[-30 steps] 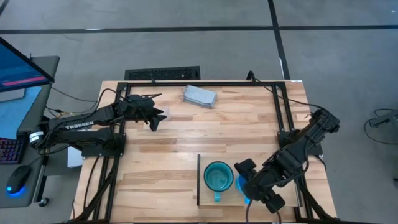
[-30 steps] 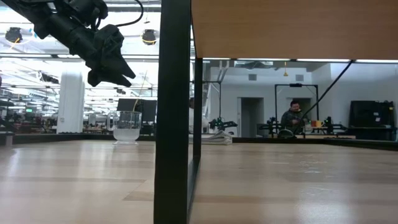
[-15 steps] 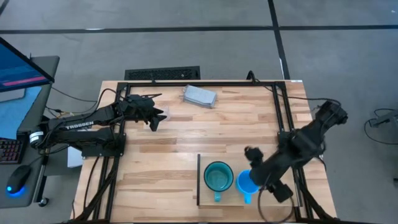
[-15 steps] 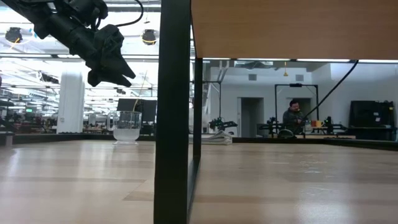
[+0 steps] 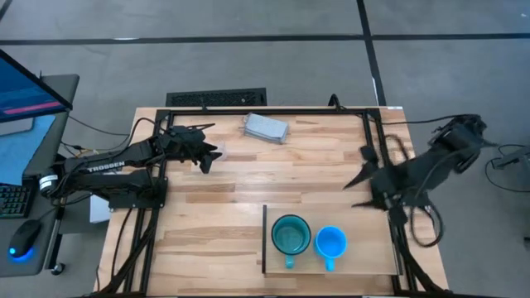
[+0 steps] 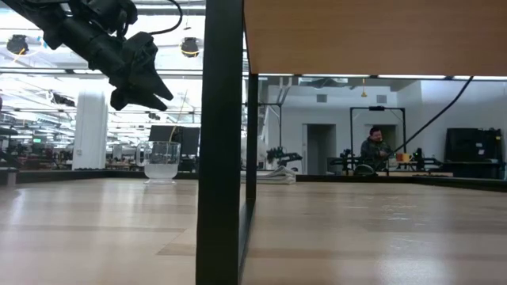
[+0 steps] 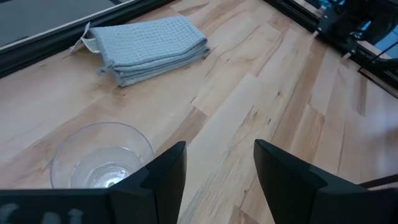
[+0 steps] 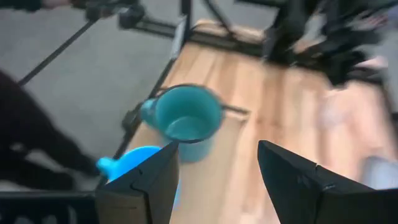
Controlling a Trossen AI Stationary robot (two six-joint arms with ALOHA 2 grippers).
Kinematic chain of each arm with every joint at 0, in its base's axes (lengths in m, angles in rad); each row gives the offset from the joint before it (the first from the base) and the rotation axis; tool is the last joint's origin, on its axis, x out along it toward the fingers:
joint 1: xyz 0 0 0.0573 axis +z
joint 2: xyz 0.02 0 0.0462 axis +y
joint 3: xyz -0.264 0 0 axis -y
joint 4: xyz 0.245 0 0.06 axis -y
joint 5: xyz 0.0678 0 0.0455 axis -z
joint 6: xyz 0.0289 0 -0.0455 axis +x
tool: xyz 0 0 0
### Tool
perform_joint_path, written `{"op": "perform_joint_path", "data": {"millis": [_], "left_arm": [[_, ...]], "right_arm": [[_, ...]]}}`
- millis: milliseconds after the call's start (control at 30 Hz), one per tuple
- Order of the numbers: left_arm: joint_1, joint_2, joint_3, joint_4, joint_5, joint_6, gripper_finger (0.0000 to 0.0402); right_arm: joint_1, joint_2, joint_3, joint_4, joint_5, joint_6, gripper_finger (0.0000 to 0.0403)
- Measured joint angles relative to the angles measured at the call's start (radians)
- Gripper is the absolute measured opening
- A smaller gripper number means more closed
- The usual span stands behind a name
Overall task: Stack small to large cups/mugs on shelf
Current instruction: Put the transparent mug on the shelf
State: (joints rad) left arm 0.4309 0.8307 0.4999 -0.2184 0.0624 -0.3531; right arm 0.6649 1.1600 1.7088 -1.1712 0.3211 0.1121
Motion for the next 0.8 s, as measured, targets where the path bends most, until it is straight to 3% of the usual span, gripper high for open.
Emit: {"op": "perform_joint_path", "data": {"millis": [167,333,567,800], "left_arm": [[0.000,0.000,0.000,0.038,-0.001,0.000,0.0179],[0.000,0.000,0.000,0.147,-0.003,0.023,0.0179],[0.000,0.000,0.000,0.240,-0.003,0.145,0.0179],[0.000,0.000,0.000,0.342,0.004,0.243,0.0179]], "right_arm": [[-0.008,-0.107,-0.056,0.006,0.141,-0.059,0.0238],[-0.071,-0.234,-0.177,0.054,0.155,-0.061,0.0238],[-0.196,-0.430,-0.439,0.339,0.155,-0.199,0.0238],[-0.421,-0.565,-0.745,0.738,0.138,-0.371,0.0238]]}}
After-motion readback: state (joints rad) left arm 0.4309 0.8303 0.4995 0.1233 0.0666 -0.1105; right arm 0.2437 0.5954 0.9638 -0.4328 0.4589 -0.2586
